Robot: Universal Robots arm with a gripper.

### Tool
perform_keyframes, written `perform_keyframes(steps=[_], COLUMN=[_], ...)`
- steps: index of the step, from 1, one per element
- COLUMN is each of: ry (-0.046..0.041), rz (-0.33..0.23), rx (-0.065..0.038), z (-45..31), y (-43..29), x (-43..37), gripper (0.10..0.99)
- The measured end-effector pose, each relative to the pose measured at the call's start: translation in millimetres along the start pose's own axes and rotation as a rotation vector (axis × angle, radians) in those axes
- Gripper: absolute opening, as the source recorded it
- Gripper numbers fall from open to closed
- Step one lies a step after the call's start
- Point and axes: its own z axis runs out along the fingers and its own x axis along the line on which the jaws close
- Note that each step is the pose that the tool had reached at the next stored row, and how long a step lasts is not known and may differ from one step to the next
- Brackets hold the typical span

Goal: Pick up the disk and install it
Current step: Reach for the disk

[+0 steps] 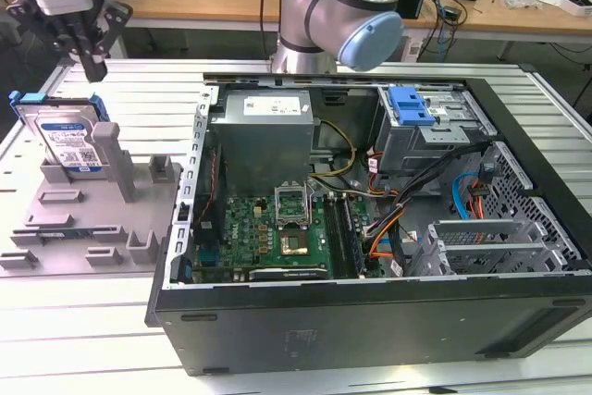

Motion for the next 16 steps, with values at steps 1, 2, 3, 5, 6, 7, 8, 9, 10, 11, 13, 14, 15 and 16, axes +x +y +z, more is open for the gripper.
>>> perform_keyframes(steps=[1,2,3,5,6,7,8,9,10,11,13,14,15,16], ry=[0.0019,0.0034,0.0059,0.0113,0.0155,0.0206,0.0208,0.0208,0.021,0.0211,0.0212,0.0213,0.0213,0.0213], rz=[0.0,0.0,0.0,0.001,0.001,0.001,0.001,0.001,0.001,0.001,0.001,0.001,0.001,0.001], rx=[0.0,0.0,0.0,0.001,0.001,0.002,0.002,0.002,0.002,0.002,0.002,0.002,0.002,0.002], z=[0.6,1.0,1.7,2.9,3.3,3.5,3.5,3.5,3.5,3.5,3.5,3.5,3.5,3.5], y=[2.3,3.9,6.6,11.5,14.0,14.5,14.5,14.5,14.5,14.5,14.5,14.5,14.5,14.5], x=[3.3,5.6,9.4,16.5,20.3,21.6,21.6,21.6,21.7,21.7,21.7,21.7,21.7,21.7], gripper=[0.106,0.106,0.106,0.106,0.106,0.106,0.106,0.106,0.106,0.106,0.106,0.106,0.106,0.106])
